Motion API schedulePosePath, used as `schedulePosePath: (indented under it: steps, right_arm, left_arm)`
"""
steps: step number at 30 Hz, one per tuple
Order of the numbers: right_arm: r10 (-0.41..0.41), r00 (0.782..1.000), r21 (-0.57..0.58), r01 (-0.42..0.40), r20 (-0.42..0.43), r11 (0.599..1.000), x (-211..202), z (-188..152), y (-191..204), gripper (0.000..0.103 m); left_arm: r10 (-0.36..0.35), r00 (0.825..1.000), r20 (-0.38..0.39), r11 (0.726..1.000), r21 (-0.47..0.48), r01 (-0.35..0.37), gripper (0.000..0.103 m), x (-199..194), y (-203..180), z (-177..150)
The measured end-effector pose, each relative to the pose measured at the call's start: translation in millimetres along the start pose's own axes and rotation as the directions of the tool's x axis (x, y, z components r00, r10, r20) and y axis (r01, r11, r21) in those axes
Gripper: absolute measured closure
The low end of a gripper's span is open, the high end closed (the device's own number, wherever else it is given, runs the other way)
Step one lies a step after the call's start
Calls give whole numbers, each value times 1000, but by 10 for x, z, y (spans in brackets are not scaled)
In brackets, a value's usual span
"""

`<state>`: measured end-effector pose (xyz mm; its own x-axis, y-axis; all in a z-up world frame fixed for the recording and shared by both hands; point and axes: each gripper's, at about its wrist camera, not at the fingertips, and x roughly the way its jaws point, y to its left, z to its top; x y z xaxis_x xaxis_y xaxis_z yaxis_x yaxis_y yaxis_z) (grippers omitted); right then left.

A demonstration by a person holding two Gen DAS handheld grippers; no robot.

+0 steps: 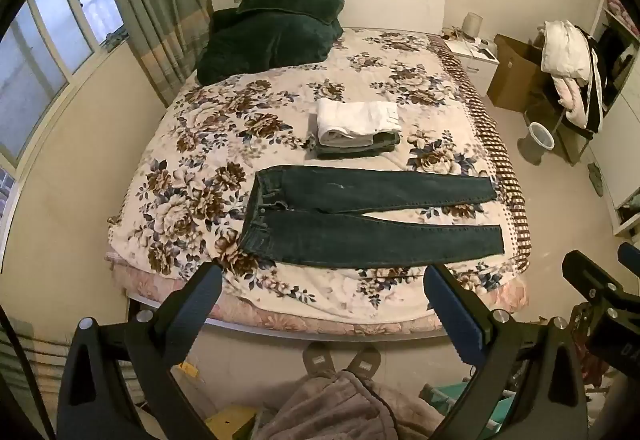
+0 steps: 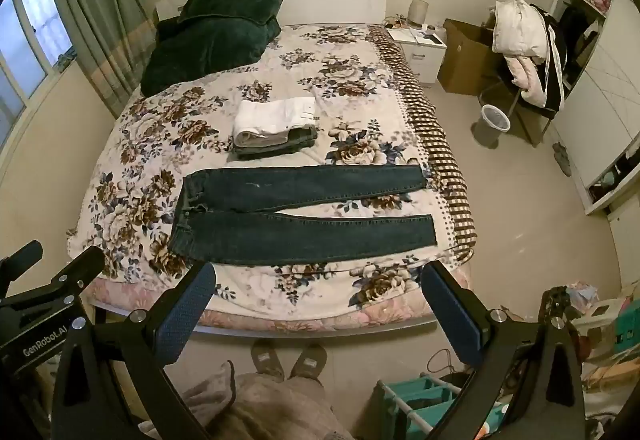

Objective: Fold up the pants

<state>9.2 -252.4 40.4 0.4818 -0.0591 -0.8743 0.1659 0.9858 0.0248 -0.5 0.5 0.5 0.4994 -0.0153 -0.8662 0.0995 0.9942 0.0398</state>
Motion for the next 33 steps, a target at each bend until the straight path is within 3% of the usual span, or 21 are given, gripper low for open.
schedulePosePath:
  steps: [33]
  right_arm:
    - [-7, 1000, 7, 7, -19, 1000, 60, 64, -41, 0]
  left_arm:
    - [-14, 1000, 5, 1000, 0, 14, 0, -62, -112, 245]
